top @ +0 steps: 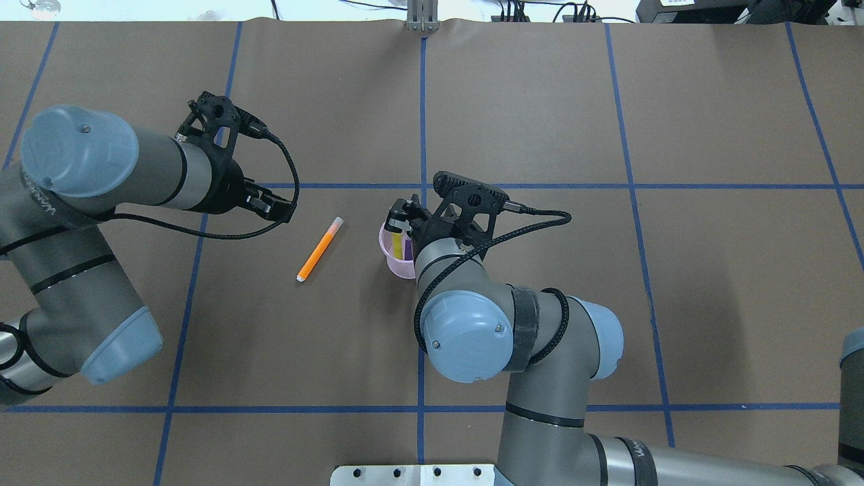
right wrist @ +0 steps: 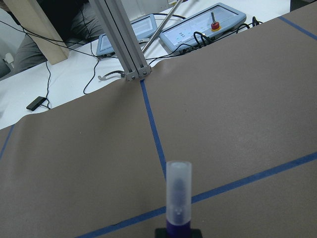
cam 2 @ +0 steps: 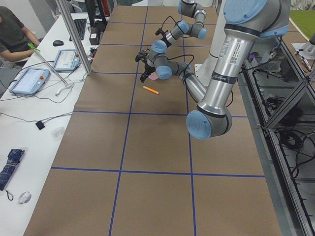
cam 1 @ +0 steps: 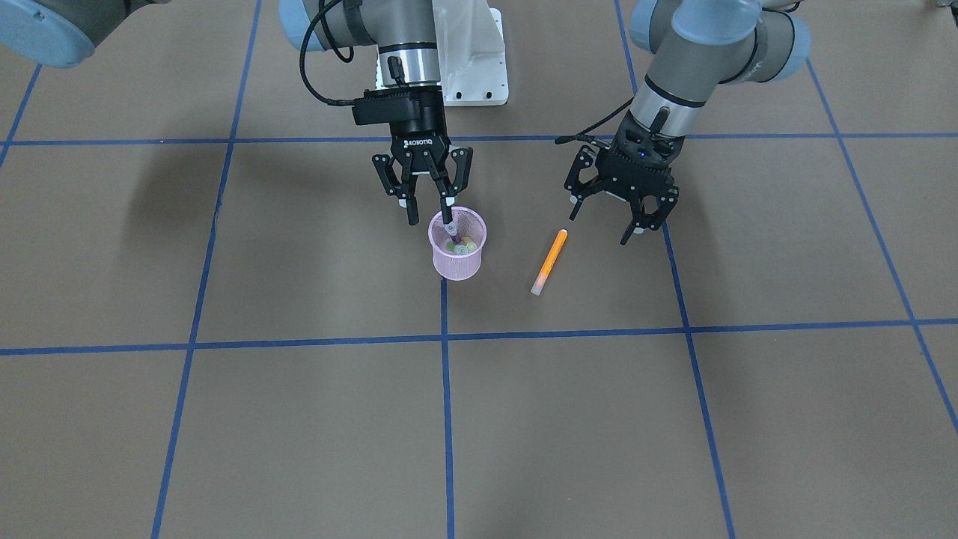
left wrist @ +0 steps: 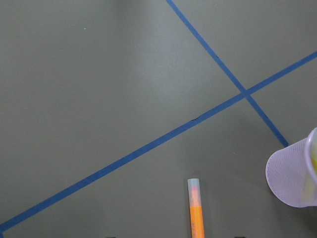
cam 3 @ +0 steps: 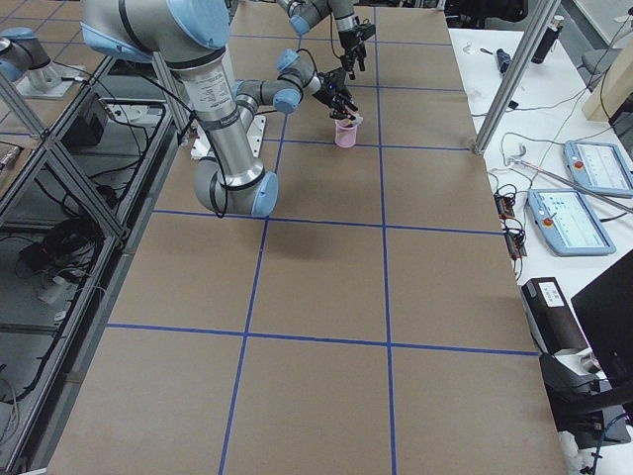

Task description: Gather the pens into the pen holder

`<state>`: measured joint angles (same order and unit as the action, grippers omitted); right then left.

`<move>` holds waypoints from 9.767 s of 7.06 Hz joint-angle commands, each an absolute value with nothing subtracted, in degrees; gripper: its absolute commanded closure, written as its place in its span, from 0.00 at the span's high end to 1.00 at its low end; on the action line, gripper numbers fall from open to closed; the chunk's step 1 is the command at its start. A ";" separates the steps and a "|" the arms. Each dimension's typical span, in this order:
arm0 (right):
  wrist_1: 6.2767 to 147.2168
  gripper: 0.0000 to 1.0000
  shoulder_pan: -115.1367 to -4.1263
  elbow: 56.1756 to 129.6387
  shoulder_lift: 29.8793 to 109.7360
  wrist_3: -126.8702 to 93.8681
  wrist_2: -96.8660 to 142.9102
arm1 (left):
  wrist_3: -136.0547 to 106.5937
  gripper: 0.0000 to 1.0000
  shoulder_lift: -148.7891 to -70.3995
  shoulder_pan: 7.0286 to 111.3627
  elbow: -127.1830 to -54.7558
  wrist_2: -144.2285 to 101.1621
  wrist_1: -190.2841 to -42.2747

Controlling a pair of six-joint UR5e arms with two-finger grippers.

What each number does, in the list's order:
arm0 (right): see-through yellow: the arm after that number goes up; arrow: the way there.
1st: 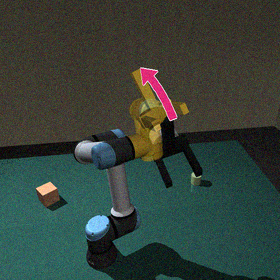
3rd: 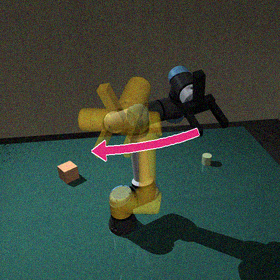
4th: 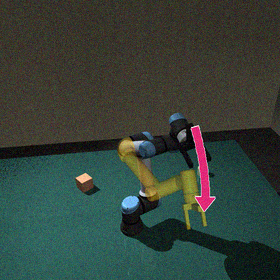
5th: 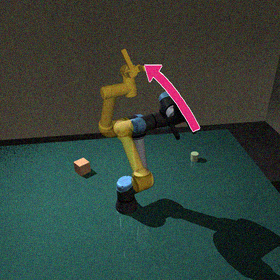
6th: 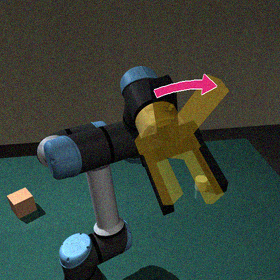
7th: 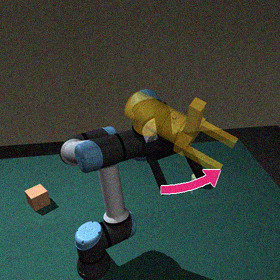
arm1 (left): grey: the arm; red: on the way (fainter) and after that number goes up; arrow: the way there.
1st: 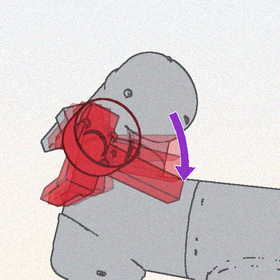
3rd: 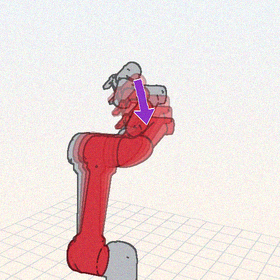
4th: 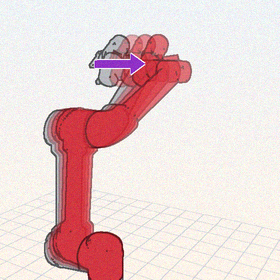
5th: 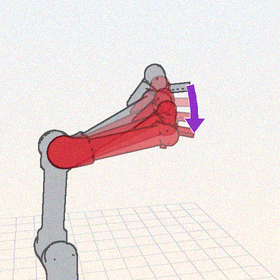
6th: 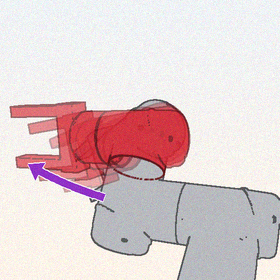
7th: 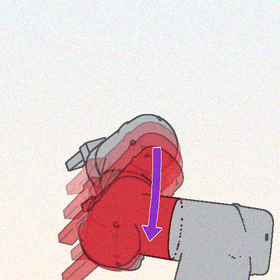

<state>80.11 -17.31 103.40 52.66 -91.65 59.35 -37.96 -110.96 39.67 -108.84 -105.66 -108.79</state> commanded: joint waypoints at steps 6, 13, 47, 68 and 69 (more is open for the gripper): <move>79.89 1.00 -40.87 113.12 71.98 -70.76 106.44 | -21.28 0.82 -128.03 39.20 -83.68 -117.58 -94.00; 79.89 1.00 -40.61 111.97 72.16 -70.93 106.17 | -26.28 0.78 -130.78 37.18 -81.22 -120.59 -89.73; 65.66 1.00 -73.41 103.50 91.57 -35.08 130.64 | -25.61 0.99 -89.09 65.57 -112.08 -123.70 -109.08; 86.40 1.00 -84.81 93.87 91.05 -1.85 131.31 | -3.25 1.00 -85.69 83.85 -98.74 -129.10 -93.09; 86.31 1.00 -84.99 94.30 91.49 -1.76 131.05 | -2.82 1.00 -85.95 83.85 -100.27 -128.42 -87.16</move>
